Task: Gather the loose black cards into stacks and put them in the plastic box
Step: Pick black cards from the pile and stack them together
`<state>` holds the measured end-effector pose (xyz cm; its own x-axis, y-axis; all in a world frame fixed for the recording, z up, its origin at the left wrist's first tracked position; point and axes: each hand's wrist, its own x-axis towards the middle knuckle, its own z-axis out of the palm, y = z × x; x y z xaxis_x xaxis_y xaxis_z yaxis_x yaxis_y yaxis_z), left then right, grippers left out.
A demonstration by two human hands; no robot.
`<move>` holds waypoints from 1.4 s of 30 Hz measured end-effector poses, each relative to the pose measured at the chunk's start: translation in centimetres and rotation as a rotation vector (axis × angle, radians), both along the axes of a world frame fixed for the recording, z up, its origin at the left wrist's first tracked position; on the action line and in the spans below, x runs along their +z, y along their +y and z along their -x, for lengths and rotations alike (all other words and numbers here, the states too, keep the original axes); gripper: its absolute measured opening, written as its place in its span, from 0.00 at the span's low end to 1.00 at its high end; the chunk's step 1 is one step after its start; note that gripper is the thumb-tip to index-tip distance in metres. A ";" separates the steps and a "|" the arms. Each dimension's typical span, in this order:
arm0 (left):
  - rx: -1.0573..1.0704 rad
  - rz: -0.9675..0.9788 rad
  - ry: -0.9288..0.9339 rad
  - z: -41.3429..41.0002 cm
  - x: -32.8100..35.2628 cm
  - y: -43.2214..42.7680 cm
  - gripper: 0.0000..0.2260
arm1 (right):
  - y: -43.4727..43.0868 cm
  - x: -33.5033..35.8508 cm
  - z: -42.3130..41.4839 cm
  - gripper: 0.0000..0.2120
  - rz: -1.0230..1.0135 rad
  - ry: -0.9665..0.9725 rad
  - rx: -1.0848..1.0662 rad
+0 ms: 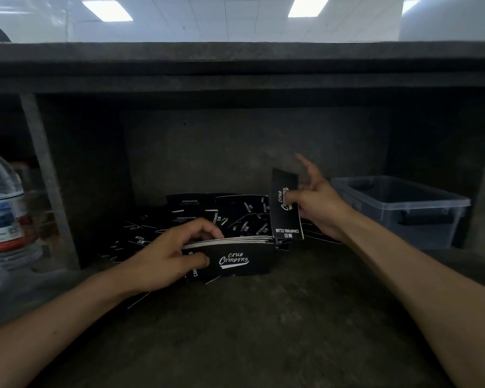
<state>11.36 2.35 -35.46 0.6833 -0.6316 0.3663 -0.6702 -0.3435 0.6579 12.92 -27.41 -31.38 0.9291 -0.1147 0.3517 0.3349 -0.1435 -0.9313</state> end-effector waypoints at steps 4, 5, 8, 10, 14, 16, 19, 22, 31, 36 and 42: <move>-0.010 0.056 0.013 0.1 0.0 0.0 0.15 | 0.0 0.5 0.1 0.32 -0.196 0.014 0.055; -0.015 0.063 0.010 0.1 0.1 0.0 0.15 | 0.0 0.6 0.1 0.25 -0.225 0.041 0.072; -0.020 0.063 -0.010 0.1 0.1 0.0 0.15 | -0.1 0.2 -0.1 0.11 -0.116 0.089 0.055; 0.004 0.056 -0.040 0.1 0.2 0.0 0.15 | -0.1 -0.1 -0.3 0.12 -0.031 0.075 0.051; 0.023 0.049 -0.037 0.1 0.3 0.0 0.15 | 0.0 -0.1 -0.1 0.14 0.080 0.143 0.060; 0.014 0.056 -0.034 0.1 0.3 0.0 0.15 | 0.2 -0.2 0.0 0.14 0.160 0.149 0.049; 0.017 0.074 -0.031 0.1 0.2 -0.1 0.14 | 0.3 0.0 0.3 0.10 0.270 0.050 -0.008; 0.026 0.074 -0.037 0.0 0.2 -0.1 0.15 | -0.1 0.2 0.5 0.07 0.260 0.000 -0.065; 0.009 0.052 0.019 0.0 0.4 0.3 0.21 | 0.7 -1.9 0.1 0.25 0.334 0.221 0.468; 0.000 -0.117 -0.155 0.4 1.1 0.7 0.15 | 1.7 -2.7 -0.5 0.27 0.561 0.107 0.439; 0.038 -0.205 -0.159 0.3 0.9 0.8 0.07 | 1.6 -2.7 -0.5 0.13 0.806 -0.038 0.153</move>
<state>11.06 3.10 -34.55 0.6522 -0.6784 0.3381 -0.7435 -0.4858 0.4596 13.45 -25.76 -34.05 0.8997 0.3137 0.3034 0.4342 -0.7141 -0.5492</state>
